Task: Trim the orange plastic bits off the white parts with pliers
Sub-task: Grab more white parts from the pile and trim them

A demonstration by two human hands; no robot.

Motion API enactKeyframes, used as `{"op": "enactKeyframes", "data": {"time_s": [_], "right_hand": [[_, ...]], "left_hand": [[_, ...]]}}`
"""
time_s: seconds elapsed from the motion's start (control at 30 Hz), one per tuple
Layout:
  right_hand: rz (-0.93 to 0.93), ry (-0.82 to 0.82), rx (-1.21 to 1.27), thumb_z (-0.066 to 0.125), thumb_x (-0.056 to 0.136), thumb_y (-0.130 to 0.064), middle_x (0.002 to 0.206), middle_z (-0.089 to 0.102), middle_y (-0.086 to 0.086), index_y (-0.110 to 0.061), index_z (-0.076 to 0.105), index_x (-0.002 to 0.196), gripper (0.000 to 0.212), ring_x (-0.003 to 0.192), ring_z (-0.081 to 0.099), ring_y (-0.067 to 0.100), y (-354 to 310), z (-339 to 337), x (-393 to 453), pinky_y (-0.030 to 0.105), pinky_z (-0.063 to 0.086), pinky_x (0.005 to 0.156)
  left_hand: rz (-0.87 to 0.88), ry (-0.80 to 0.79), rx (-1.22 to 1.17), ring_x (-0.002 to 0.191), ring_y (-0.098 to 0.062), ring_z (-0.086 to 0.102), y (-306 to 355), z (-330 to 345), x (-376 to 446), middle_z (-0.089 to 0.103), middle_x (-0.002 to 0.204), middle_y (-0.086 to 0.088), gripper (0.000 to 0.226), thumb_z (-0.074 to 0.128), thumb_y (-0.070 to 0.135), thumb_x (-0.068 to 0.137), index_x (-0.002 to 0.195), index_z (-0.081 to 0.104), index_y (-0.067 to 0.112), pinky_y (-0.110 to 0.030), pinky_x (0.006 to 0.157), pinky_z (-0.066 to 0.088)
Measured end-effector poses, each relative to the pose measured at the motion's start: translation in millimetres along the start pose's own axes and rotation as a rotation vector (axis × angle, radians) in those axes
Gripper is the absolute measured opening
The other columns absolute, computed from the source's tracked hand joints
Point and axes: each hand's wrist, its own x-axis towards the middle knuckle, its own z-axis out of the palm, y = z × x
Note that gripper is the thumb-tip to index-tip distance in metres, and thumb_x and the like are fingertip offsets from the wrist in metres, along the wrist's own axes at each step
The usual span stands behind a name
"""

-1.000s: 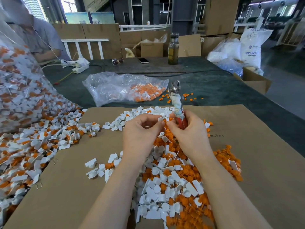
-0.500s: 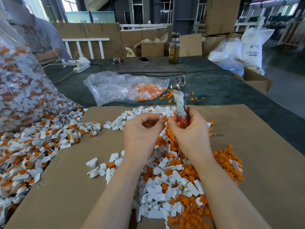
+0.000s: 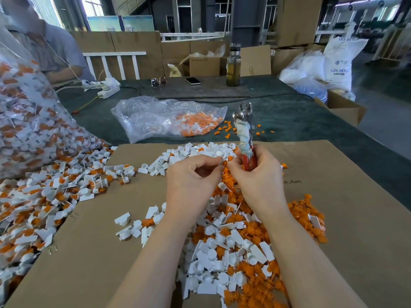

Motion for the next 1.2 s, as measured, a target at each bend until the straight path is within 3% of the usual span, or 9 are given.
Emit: {"op": "enactKeyframes", "data": {"time_s": [0.33, 0.47, 0.57, 0.67, 0.77, 1.2], "right_hand": [[-0.019, 0.02, -0.055, 0.068, 0.085, -0.023, 0.071, 0.058, -0.014, -0.022, 0.061, 0.094, 0.012, 0.066, 0.056, -0.005, -2.9, 0.9, -1.9, 0.01, 0.04, 0.053], [0.024, 0.002, -0.027, 0.07, 0.084, -0.025, 0.08, 0.064, -0.011, -0.022, 0.063, 0.1, 0.017, 0.072, 0.06, 0.0, -1.5, 0.2, -0.4, 0.015, 0.044, 0.06], [0.064, -0.019, 0.008, 0.073, 0.083, -0.025, 0.083, 0.063, -0.013, -0.019, 0.064, 0.106, 0.025, 0.072, 0.059, -0.006, 0.2, 0.4, 0.9, 0.011, 0.044, 0.058], [0.08, -0.042, 0.092, 0.075, 0.083, -0.023, 0.081, 0.062, -0.015, -0.022, 0.064, 0.101, 0.021, 0.072, 0.057, -0.014, -0.4, -0.1, 1.2, 0.005, 0.044, 0.059], [0.068, -0.073, 0.132, 0.074, 0.084, -0.02, 0.08, 0.064, -0.013, -0.027, 0.063, 0.093, 0.015, 0.075, 0.06, -0.01, -2.7, -0.4, 0.8, 0.005, 0.045, 0.063], [0.069, -0.085, 0.166, 0.073, 0.085, -0.021, 0.08, 0.065, -0.011, -0.024, 0.064, 0.094, 0.013, 0.075, 0.061, -0.008, -4.4, -2.1, 0.7, 0.005, 0.045, 0.062]], "left_hand": [[0.048, -0.006, 0.044, 0.08, 0.012, 0.066, -0.3, 1.9, -1.1, 0.066, 0.074, 0.039, 0.031, 0.08, 0.013, 0.081, 0.08, 0.073, 0.043, -0.003, 0.071, 0.048], [0.032, -0.01, 0.026, 0.079, 0.008, 0.068, -0.5, 1.1, -1.2, 0.07, 0.083, 0.031, 0.033, 0.08, 0.012, 0.081, 0.079, 0.072, 0.045, -0.007, 0.071, 0.051], [-0.008, -0.01, -0.018, 0.076, 0.004, 0.07, 0.0, 0.9, -1.4, 0.073, 0.079, 0.024, 0.033, 0.08, 0.011, 0.081, 0.078, 0.072, 0.042, -0.01, 0.069, 0.053], [-0.084, 0.006, -0.103, 0.074, -0.004, 0.072, 0.9, 0.8, -0.2, 0.075, 0.075, 0.016, 0.026, 0.08, 0.013, 0.081, 0.077, 0.074, 0.038, -0.016, 0.068, 0.057], [-0.136, 0.017, -0.181, 0.074, -0.012, 0.074, 1.9, 0.4, 0.7, 0.076, 0.075, 0.008, 0.019, 0.08, 0.013, 0.082, 0.079, 0.075, 0.031, -0.021, 0.069, 0.059], [-0.17, 0.027, -0.233, 0.07, -0.008, 0.073, 2.1, 0.6, 1.5, 0.076, 0.075, 0.007, 0.015, 0.082, 0.011, 0.079, 0.082, 0.075, 0.024, -0.016, 0.064, 0.055]]}}
